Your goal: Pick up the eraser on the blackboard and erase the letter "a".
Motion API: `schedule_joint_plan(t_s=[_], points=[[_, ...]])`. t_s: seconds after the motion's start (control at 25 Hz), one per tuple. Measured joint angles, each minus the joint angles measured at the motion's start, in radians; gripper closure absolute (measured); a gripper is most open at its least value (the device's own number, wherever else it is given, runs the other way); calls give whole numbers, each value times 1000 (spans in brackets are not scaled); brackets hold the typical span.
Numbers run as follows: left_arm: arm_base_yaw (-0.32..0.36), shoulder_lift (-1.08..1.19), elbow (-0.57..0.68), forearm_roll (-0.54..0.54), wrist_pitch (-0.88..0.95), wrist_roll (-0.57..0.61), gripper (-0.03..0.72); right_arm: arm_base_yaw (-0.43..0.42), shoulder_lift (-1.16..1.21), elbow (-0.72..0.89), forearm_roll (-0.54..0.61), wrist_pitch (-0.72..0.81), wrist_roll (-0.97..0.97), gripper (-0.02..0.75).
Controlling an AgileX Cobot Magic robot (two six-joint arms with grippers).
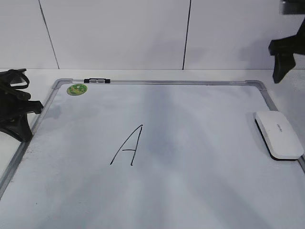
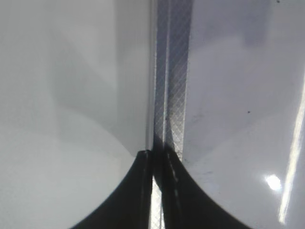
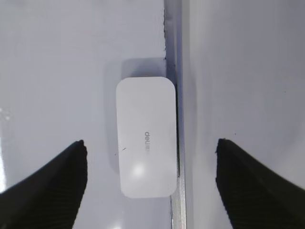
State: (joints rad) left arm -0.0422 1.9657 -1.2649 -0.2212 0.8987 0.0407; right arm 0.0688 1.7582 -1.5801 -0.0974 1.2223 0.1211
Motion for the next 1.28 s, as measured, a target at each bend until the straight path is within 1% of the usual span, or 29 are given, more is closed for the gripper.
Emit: schedule_joint_plan(t_s=[0.2,0.32,0.4,0.64,0.72,0.88,1.04,1.28], points=[[0,0,0,4,14,0,671,0,-132,0,23,7,0,82],[0,0,0,4,33,0,650,0,-178,0,29,13,0,85],[0,0,0,9,50,0,617,0,-192,0,29,18,0,87],[1,-22,4,42,82,0,465,0,-203,0,44,21,0,101],[1,-44,4,43,82,0,437,0,-203,0,48,22,0,104],[1,-97,-19,44,101,0,423,0,-211,0,63,23,0,104],[1,-180,-76,24,153,-1,418,0,-254,0,74,26,0,104],[1,-376,-163,-19,214,-1,367,0,-413,12,77,28,6,105]])
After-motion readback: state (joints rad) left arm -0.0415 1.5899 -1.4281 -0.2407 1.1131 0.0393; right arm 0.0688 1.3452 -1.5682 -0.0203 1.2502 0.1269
